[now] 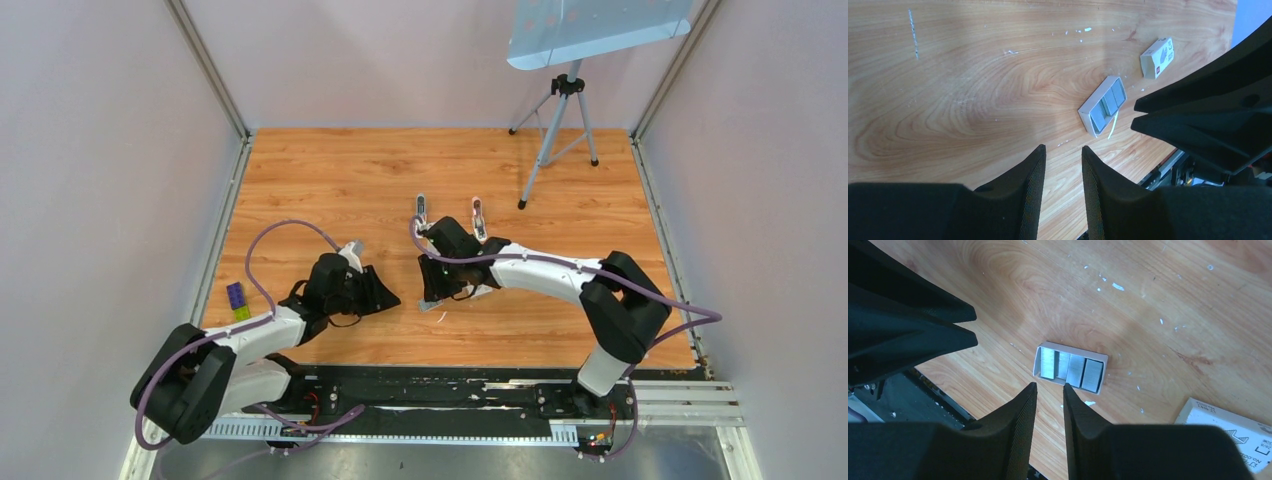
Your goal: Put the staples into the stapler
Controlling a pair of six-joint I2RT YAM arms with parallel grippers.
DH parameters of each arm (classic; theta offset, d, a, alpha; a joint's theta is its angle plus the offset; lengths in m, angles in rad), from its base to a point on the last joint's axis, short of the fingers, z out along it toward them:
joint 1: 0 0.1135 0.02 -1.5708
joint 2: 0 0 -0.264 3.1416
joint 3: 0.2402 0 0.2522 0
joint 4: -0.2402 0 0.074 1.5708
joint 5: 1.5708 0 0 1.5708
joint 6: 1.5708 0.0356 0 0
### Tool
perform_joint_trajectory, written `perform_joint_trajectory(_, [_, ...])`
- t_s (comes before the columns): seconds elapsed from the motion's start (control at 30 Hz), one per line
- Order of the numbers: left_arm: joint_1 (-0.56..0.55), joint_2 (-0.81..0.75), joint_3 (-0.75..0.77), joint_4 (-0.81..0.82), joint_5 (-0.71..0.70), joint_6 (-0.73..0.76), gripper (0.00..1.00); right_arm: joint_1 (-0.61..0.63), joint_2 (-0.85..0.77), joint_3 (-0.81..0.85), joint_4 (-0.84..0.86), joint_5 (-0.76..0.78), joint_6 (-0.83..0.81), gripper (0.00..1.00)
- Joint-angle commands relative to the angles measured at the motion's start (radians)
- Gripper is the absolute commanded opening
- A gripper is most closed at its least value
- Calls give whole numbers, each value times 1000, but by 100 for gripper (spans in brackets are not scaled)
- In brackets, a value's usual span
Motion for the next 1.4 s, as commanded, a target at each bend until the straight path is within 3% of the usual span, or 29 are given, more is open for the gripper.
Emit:
perform_joint_trajectory(0.0, [-7, 9, -15, 80, -3, -18, 35, 39, 38, 42, 1, 44, 10, 29])
perform_joint_trajectory(0.47, [-7, -154, 24, -161, -133, 63, 41, 92, 133, 130, -78, 141, -39, 28])
perform_joint_trajectory(1.37, [-7, -173, 38, -208, -157, 80, 43, 128, 183, 145, -119, 202, -85, 27])
